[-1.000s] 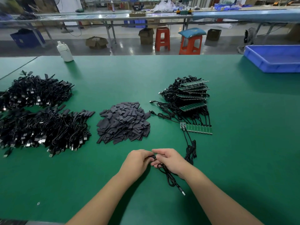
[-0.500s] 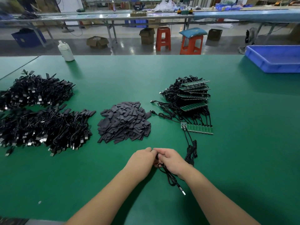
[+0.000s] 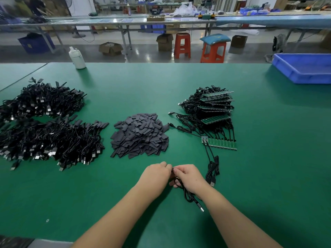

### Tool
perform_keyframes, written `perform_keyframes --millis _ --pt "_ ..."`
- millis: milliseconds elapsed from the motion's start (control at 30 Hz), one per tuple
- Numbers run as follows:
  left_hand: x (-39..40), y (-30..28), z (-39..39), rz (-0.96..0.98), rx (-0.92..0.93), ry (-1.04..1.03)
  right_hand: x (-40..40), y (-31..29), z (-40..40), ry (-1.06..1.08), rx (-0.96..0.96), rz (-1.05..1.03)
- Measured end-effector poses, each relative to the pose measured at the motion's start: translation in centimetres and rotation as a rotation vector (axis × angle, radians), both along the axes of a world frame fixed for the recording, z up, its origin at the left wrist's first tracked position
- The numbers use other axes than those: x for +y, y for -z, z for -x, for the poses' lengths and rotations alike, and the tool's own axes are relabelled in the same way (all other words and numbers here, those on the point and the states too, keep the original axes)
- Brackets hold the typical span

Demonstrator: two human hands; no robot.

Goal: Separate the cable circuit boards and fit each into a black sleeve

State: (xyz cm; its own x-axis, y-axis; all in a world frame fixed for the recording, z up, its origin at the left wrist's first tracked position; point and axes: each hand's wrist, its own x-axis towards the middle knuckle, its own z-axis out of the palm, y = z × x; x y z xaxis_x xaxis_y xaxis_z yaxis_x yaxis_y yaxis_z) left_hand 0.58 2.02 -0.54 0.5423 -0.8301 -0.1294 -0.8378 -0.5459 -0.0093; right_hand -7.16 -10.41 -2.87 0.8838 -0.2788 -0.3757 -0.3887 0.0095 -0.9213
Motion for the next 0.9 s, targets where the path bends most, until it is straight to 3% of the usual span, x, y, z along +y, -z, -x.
perform_keyframes --millis 367,500,633,700,767,900 --pt "-0.5 -0.2 0.5 -0.02 0.027 -0.015 -0.2 -0.5 0.2 -0.011 0.027 0.027" --pt "-0.1 1.0 -0.2 0.193 0.075 -0.007 -0.3 -0.3 0.3 0.025 0.005 -0.002" --pt "0.2 1.4 0.5 0.7 0.44 -0.366 -0.8 -0.4 0.3 0.258 -0.108 -0.209" --pt "0.0 1.4 1.1 0.779 0.773 -0.538 -0.8 -0.6 -0.1 0.418 -0.228 -0.488" --pt "-0.1 1.3 1.7 0.818 1.09 -0.574 -0.5 -1.3 -0.8 0.536 -0.339 -0.735" --pt "-0.1 0.6 2.2 0.907 1.297 -0.554 -0.1 -2.6 -2.4 0.638 -0.418 -0.855"
